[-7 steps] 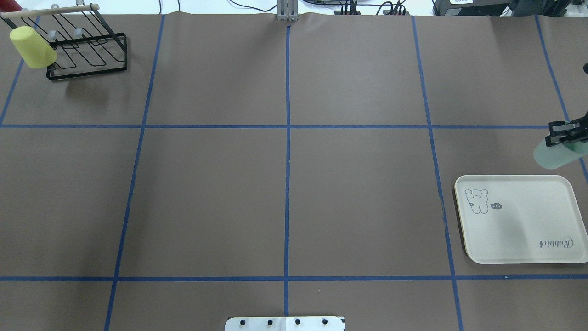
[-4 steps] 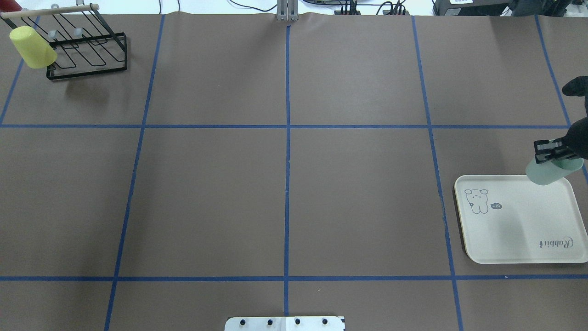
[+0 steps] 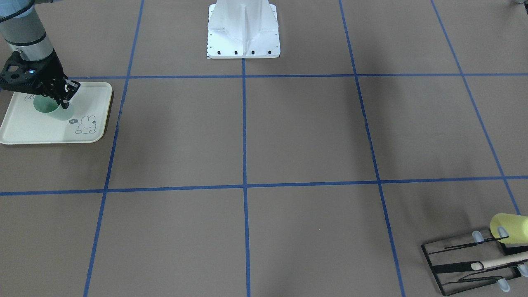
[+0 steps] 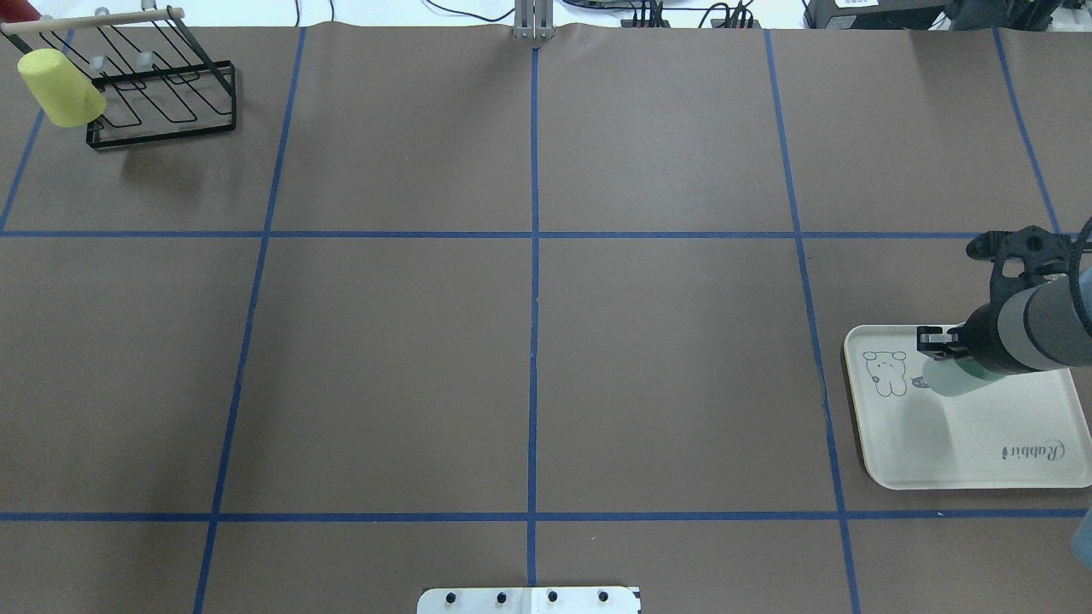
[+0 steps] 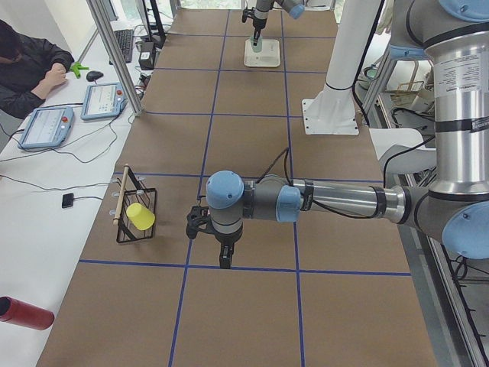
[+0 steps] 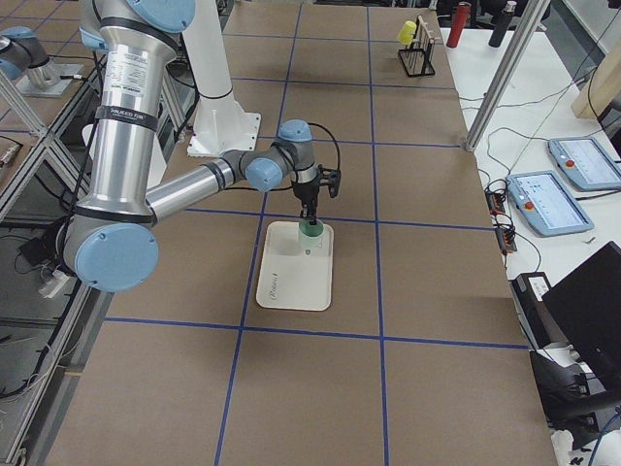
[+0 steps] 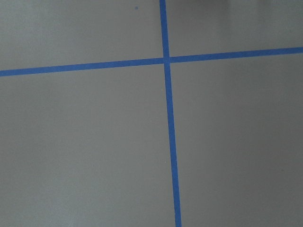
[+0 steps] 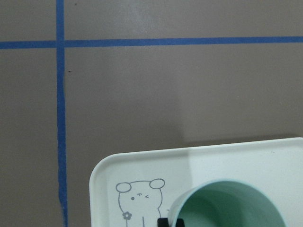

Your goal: Left arm grabs green cup and hands to right arm on tray

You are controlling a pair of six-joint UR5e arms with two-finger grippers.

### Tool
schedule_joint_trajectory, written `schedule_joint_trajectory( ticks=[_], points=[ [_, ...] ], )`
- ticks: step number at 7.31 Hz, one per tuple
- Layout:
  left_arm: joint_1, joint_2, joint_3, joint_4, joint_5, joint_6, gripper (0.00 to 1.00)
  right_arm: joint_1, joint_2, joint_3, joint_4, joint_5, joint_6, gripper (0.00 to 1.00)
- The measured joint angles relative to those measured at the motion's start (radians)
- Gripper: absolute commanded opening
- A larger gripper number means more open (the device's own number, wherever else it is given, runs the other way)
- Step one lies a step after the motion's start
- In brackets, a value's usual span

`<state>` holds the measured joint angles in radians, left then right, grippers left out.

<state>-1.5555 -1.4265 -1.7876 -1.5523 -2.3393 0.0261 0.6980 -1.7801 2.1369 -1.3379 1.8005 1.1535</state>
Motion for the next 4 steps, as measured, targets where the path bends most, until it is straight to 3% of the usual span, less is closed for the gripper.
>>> schedule_joint_trajectory(
  ticks=[4],
  points=[
    [0.000, -0.002, 0.001, 0.000, 0.000, 0.000, 1.00, -0.057, -0.079, -0.002, 0.038, -0.085, 0.095, 0.00]
  ],
)
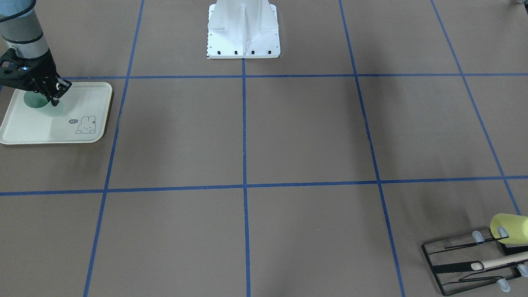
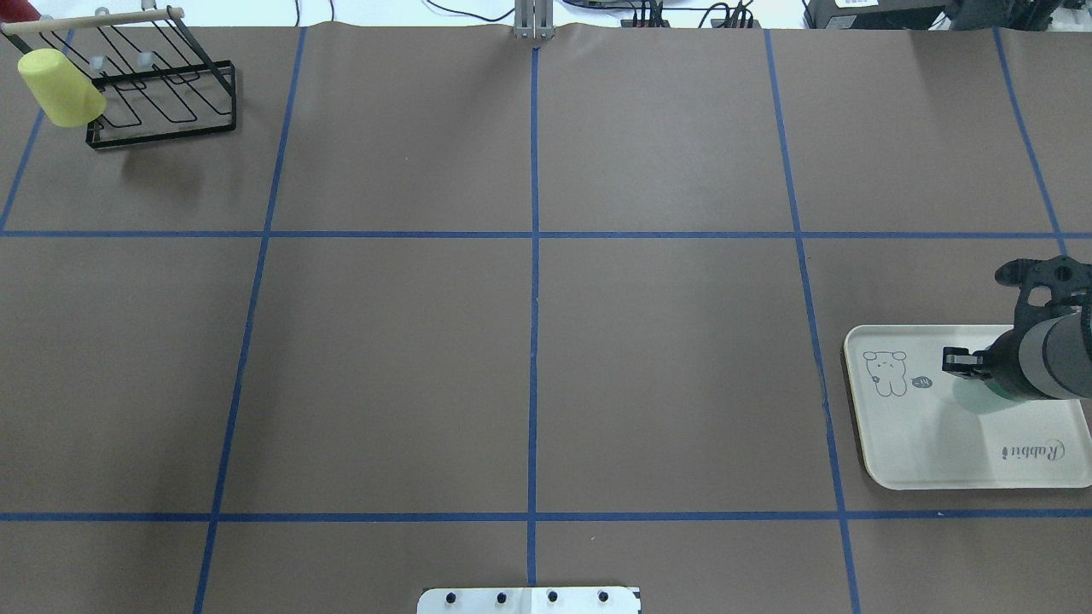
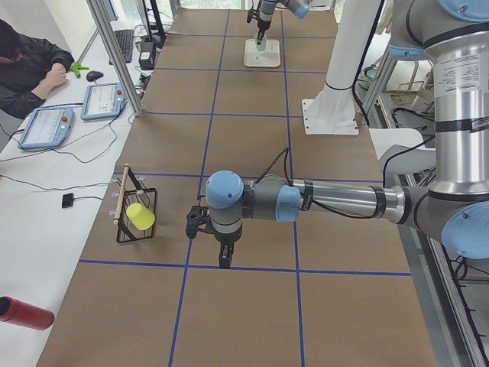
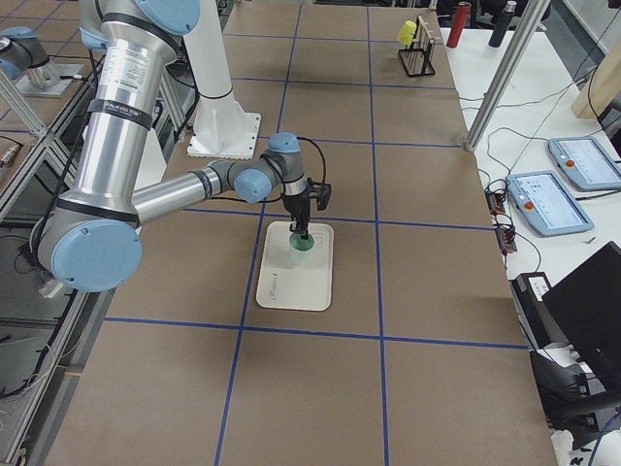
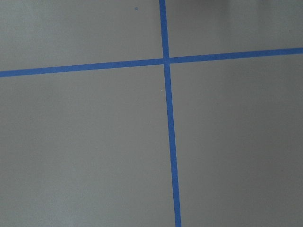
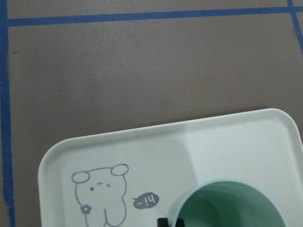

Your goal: Left arm grabs green cup and hands to right arm on tray

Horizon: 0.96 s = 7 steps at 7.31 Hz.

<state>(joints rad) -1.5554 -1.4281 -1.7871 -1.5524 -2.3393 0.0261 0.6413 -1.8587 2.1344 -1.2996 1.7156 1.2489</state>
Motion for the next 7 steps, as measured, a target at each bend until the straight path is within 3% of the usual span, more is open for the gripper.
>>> schedule_joint_trajectory(
  ticks=[2, 3, 4, 7],
  points=[
    [0.000, 0.000, 0.001, 0.000, 0.000, 0.000, 1.00, -0.044, -0.002, -0.016, 0.044, -0.036, 0.065, 0.00],
    [0.000, 0.000, 0.001, 0.000, 0.000, 0.000, 1.00, -0.053, -0.001, -0.030, 0.068, -0.040, 0.075, 0.12],
    [0.000, 0.000, 0.001, 0.000, 0.000, 0.000, 1.00, -0.057, 0.002, -0.036, 0.083, -0.041, 0.079, 0.99],
    [0.000, 0.000, 0.001, 0.000, 0.001, 0.000, 1.00, -0.054, 0.012, -0.025, 0.096, -0.036, 0.070, 1.00]
  ],
)
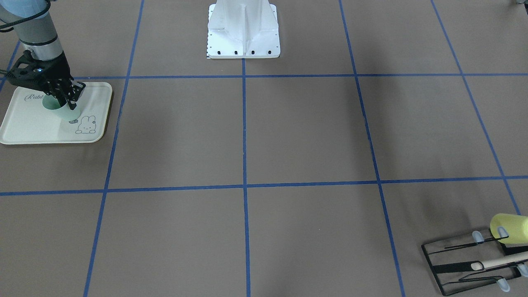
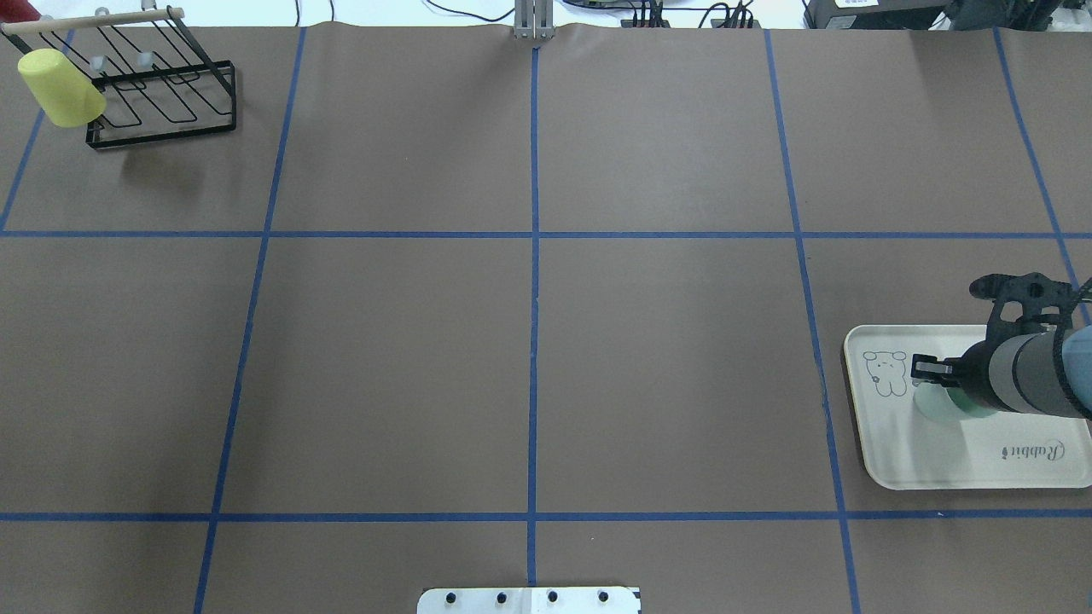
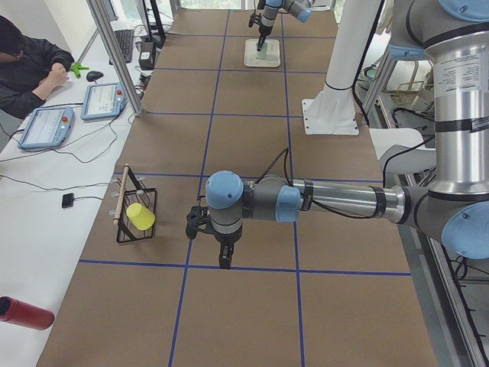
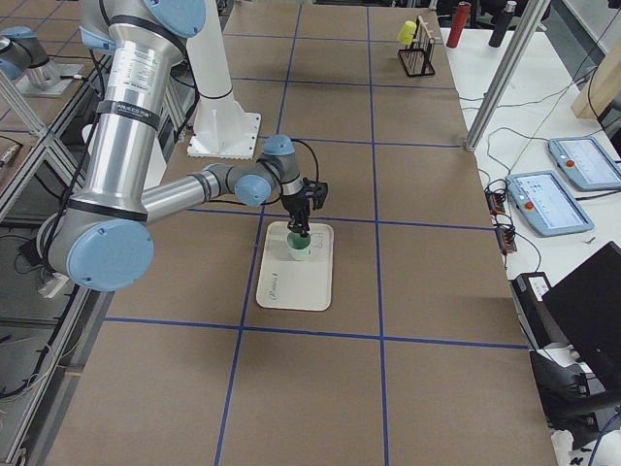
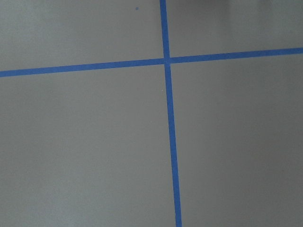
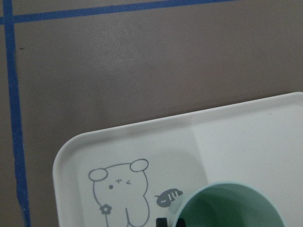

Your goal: Left arm grabs green cup and hands to right arm on tray

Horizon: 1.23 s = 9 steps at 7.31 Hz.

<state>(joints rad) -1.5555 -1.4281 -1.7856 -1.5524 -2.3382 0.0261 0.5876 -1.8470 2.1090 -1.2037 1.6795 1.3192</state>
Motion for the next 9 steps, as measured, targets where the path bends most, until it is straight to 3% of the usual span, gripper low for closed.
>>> schedule_joint_trajectory(
  ticks=[4, 9],
  points=[
    [0.001, 0.000, 0.000, 0.000, -0.001, 0.001, 1.00, 0.150, 0.000, 0.043, -0.014, 0.118, -0.177, 1.00],
    [0.001, 0.003, 0.014, -0.051, -0.002, 0.010, 1.00, 0.563, -0.005, -0.133, -0.018, 0.387, -0.785, 1.00]
  ],
)
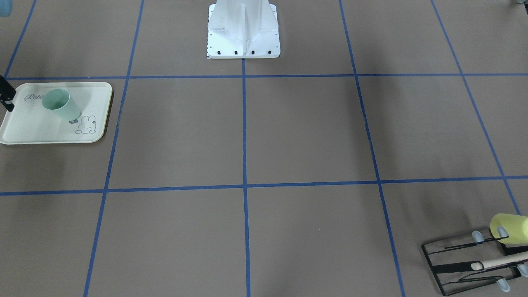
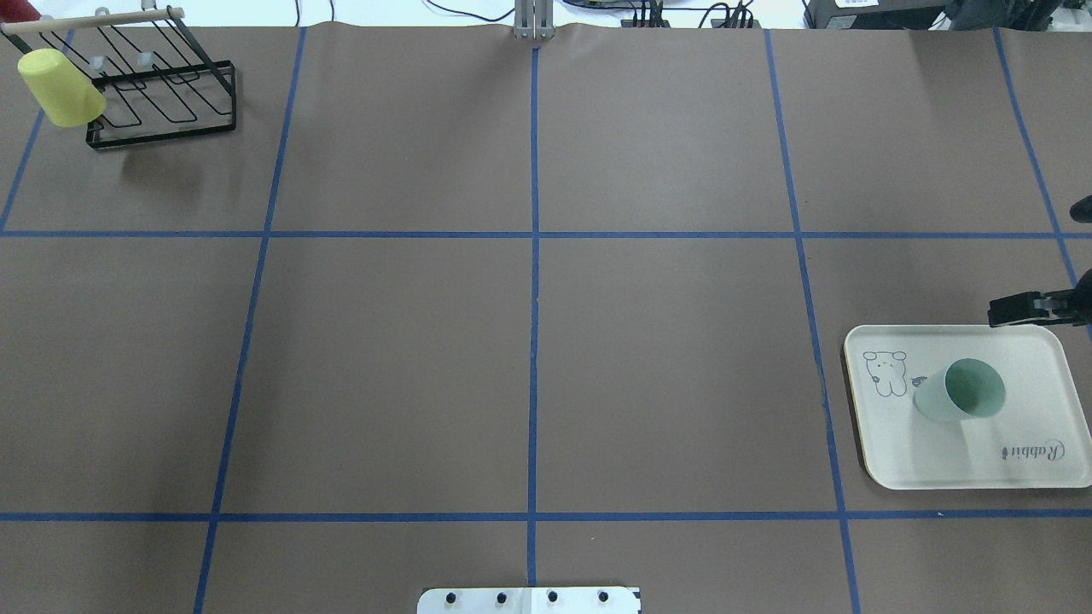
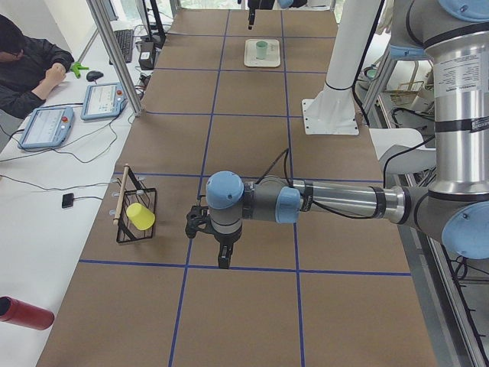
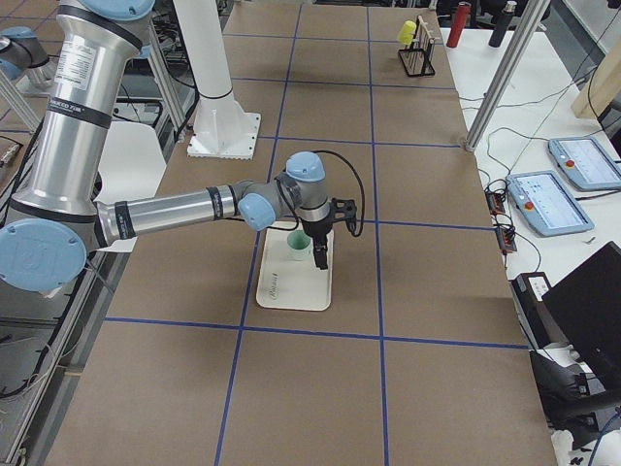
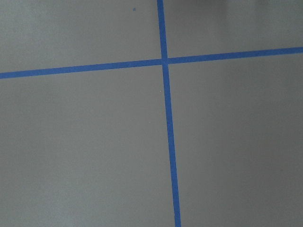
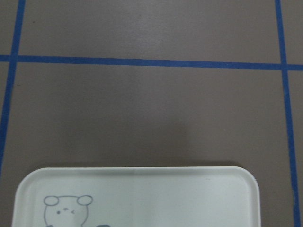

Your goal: Left arm grabs green cup and hands to right arm on tray

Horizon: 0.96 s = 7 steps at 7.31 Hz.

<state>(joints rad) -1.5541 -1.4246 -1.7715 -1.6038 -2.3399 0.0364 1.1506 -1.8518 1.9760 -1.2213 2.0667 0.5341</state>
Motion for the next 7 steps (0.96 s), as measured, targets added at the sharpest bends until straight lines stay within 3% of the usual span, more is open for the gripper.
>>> schedule_joint_trajectory(
  ticks=[2, 4, 7],
  points=[
    [0.000, 0.003, 0.035, -0.067, 0.000, -0.001, 1.00, 0.185, -0.002, -0.074, -0.067, 0.043, -0.303, 1.00],
    [0.000, 0.002, 0.050, -0.084, 0.001, -0.003, 1.00, 0.370, 0.002, -0.088, -0.240, 0.096, -0.610, 1.00],
    [0.000, 0.002, 0.052, -0.085, 0.000, -0.008, 1.00, 0.510, -0.003, -0.089, -0.371, 0.218, -0.736, 1.00]
  ],
)
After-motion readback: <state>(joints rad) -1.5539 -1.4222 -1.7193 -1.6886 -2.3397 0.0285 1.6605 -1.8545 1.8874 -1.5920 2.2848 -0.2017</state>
